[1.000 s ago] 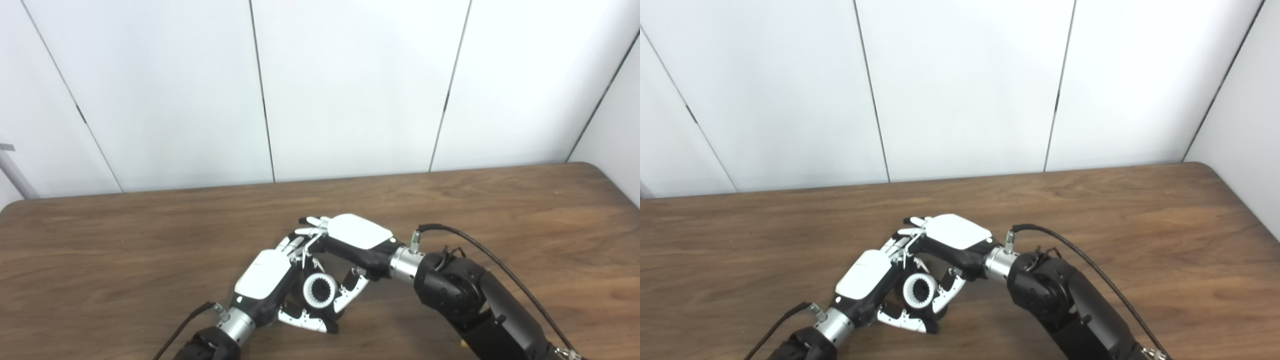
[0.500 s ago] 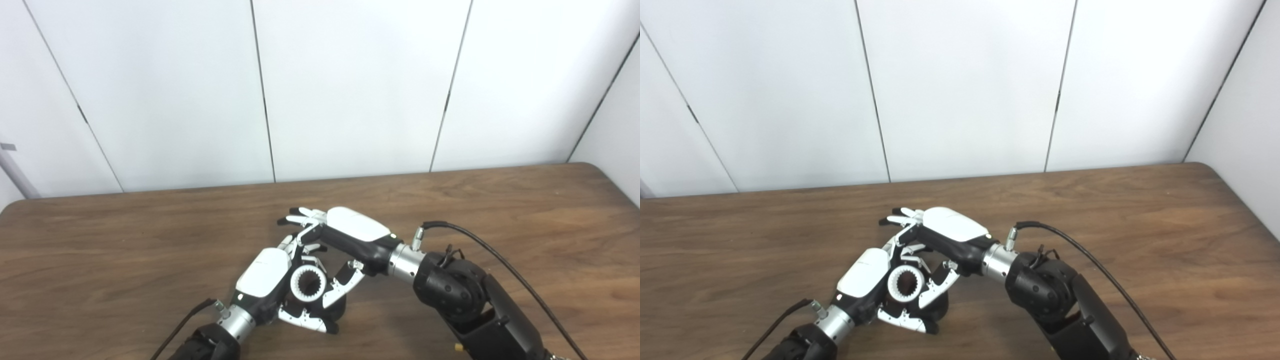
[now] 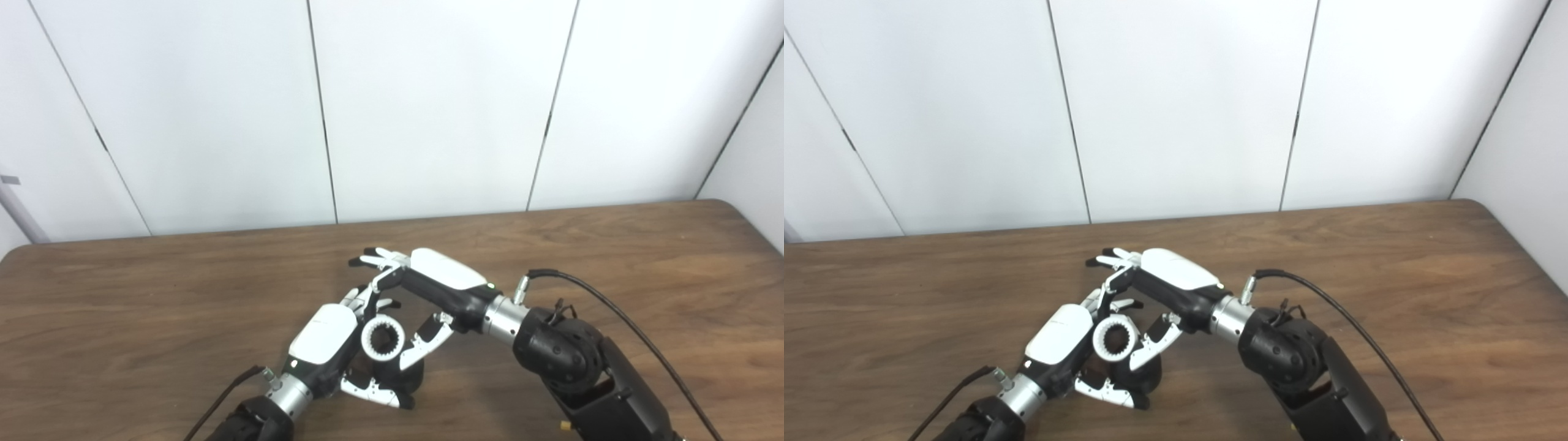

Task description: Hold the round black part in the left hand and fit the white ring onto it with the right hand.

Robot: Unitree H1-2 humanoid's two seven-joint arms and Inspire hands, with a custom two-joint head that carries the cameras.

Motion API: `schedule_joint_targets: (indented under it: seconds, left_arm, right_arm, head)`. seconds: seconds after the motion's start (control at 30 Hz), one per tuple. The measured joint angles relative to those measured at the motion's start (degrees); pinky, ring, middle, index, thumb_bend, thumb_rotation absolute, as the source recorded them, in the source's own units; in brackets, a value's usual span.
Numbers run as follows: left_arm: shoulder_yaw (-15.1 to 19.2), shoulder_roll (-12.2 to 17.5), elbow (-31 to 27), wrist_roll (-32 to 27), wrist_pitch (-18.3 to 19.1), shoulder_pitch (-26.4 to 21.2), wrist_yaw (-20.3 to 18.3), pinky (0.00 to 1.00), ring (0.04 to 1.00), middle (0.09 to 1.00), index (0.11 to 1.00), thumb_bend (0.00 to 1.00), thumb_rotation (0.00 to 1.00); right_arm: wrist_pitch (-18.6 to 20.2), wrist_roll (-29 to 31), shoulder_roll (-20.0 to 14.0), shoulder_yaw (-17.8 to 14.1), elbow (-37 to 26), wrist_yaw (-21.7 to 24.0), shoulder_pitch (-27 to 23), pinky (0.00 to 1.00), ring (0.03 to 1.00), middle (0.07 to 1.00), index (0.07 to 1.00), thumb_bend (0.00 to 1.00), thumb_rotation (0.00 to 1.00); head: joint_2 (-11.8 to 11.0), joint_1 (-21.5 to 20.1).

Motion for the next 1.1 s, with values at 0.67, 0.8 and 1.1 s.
schedule_joint_targets:
  seconds: [0.67, 0.8, 1.1]
  left_arm:
    - [0.02, 0.35, -0.47, -0.06, 0.02, 0.27, 0.0, 1.0, 0.976, 0.864, 0.481, 0.52, 0.05]
    - [0.02, 0.44, -0.78, -0.06, 0.07, 0.47, 0.0, 1.0, 0.976, 0.864, 0.481, 0.52, 0.05]
    - [0.03, 0.53, -1.47, -0.06, 0.16, 0.89, -0.14, 1.0, 0.975, 0.864, 0.481, 0.52, 0.05]
  right_arm:
    - [1.22, -0.39, -1.54, -0.6, -0.28, -0.33, 2.38, 1.0, 1.0, 0.939, 0.477, 0.51, 0.12]
    - [1.2, -0.33, -1.45, -0.6, 0.09, -0.56, 3.06, 1.0, 1.0, 0.94, 0.477, 0.51, 0.12]
    - [1.16, -0.31, -1.16, -0.56, 1.27, -1.91, 3.98, 1.0, 1.0, 0.938, 0.478, 0.51, 0.12]
  head:
    - [0.97, 0.09]
    - [1.14, 0.17]
    - [1.23, 0.35]
